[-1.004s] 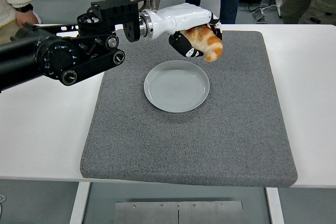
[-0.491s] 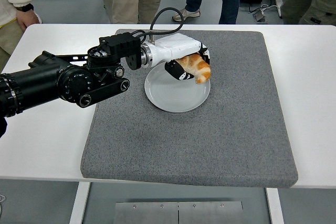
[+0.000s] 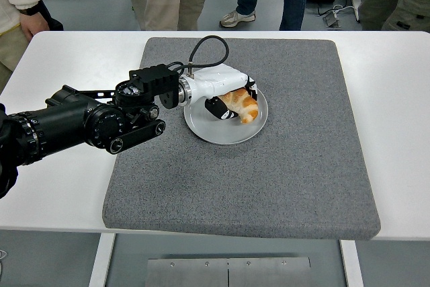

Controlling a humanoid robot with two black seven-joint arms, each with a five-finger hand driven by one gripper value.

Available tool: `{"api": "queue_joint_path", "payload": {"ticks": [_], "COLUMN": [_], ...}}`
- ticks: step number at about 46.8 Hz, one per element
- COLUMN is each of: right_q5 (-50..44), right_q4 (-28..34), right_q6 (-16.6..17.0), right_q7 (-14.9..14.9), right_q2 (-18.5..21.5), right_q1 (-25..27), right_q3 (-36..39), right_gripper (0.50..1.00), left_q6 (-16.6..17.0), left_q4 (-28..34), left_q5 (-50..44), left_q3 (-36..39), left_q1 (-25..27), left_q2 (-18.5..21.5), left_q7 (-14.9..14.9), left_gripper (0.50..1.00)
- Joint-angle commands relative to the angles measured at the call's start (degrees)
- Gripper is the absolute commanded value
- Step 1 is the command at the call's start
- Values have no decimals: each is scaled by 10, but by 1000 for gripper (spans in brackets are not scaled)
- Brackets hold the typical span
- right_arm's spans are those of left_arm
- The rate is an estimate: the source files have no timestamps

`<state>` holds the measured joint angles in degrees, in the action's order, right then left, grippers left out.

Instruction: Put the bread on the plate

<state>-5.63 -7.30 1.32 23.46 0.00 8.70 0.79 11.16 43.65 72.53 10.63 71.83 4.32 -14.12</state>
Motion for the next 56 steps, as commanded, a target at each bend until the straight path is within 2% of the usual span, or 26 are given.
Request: {"api": "queue_joint_path", "payload": {"ticks": [1, 36, 37, 38, 39, 42, 44, 56], "right_q5": [0, 0, 0, 0, 0, 0, 0, 0], "right_q4": [0, 0, 0, 0, 0, 0, 0, 0], "right_q6": [0, 0, 0, 0, 0, 0, 0, 0], "right_q7": [0, 0, 0, 0, 0, 0, 0, 0], "right_q2": [0, 0, 0, 0, 0, 0, 0, 0], "right_q1": [0, 0, 0, 0, 0, 0, 0, 0], "right_q3": [0, 0, 0, 0, 0, 0, 0, 0], "right_gripper": [1000, 1000, 1000, 1000, 1000, 1000, 1000, 1000], "left_q6": [3, 17, 17, 17, 17, 16, 16, 15], "left_q4": [-1, -35, -35, -35, -35, -35, -35, -28], "left_q5": [0, -12, -12, -12, -12, -12, -12, -13], "left_q3": [0, -1, -1, -1, -2, -2, -2, -3], "left_q1": [-6, -20, -20, -20, -20, -20, -20, -20], "left_q2": [-2, -2, -2, -2, -1, -1, -1, 2], "left_q7": [-2, 1, 1, 1, 1, 0, -1, -2], "left_gripper": [500, 500, 537, 642, 724, 852, 967, 971]}}
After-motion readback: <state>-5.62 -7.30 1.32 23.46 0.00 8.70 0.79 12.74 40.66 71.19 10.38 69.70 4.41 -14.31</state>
